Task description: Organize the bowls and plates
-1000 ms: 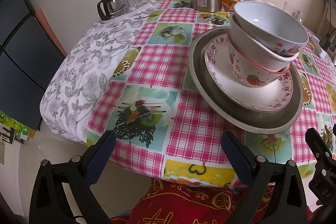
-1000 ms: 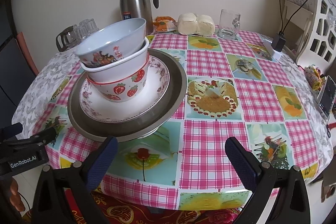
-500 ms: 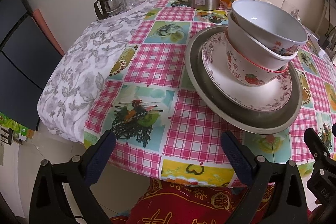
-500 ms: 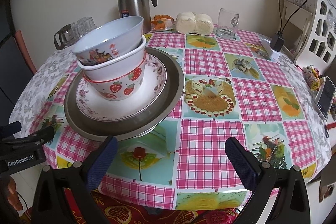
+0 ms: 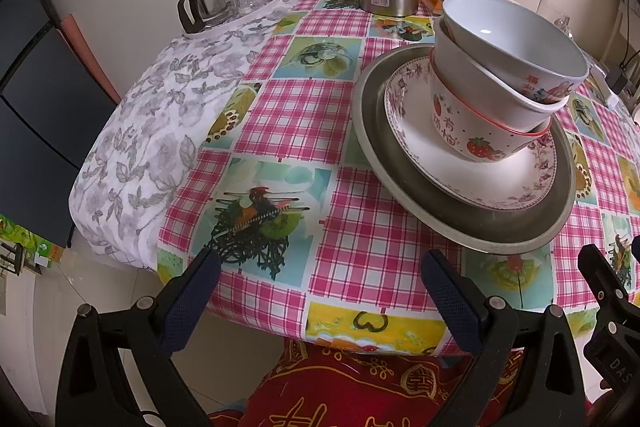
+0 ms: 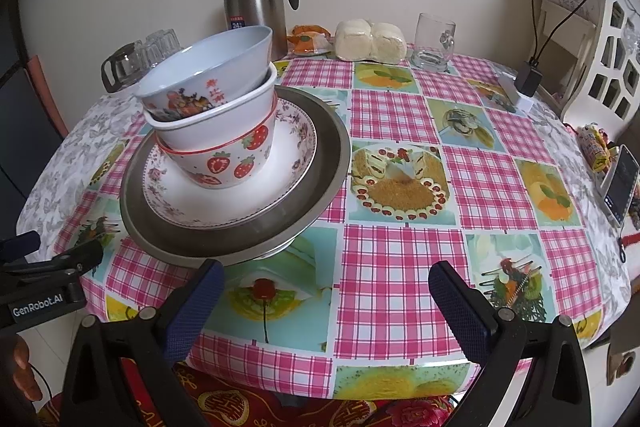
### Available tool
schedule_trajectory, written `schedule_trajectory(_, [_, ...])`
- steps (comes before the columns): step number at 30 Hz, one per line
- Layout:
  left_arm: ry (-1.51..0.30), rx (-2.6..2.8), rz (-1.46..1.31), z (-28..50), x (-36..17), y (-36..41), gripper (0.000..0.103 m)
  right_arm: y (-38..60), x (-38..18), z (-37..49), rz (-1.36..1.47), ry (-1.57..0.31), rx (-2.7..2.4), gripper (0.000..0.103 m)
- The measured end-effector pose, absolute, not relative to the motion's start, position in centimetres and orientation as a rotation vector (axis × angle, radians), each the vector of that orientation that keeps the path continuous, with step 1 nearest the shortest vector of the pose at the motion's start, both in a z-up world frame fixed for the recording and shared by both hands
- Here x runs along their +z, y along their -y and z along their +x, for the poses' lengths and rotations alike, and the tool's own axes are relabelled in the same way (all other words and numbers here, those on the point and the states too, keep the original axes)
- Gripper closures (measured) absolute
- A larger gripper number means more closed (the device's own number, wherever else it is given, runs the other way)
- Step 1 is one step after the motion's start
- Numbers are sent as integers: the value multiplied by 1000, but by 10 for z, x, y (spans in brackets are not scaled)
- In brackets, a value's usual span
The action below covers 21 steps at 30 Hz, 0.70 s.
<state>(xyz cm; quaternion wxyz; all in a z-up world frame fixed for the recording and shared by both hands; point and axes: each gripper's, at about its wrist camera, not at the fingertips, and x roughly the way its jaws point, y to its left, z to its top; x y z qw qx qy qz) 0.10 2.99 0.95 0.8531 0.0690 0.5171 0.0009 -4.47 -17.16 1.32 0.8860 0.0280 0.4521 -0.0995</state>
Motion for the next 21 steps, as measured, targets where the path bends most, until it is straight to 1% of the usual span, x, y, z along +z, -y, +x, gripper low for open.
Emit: schedule_trajectory(21, [-1094,1,144,2,8,-30,3,172,11,-44,55,-948,-207,0])
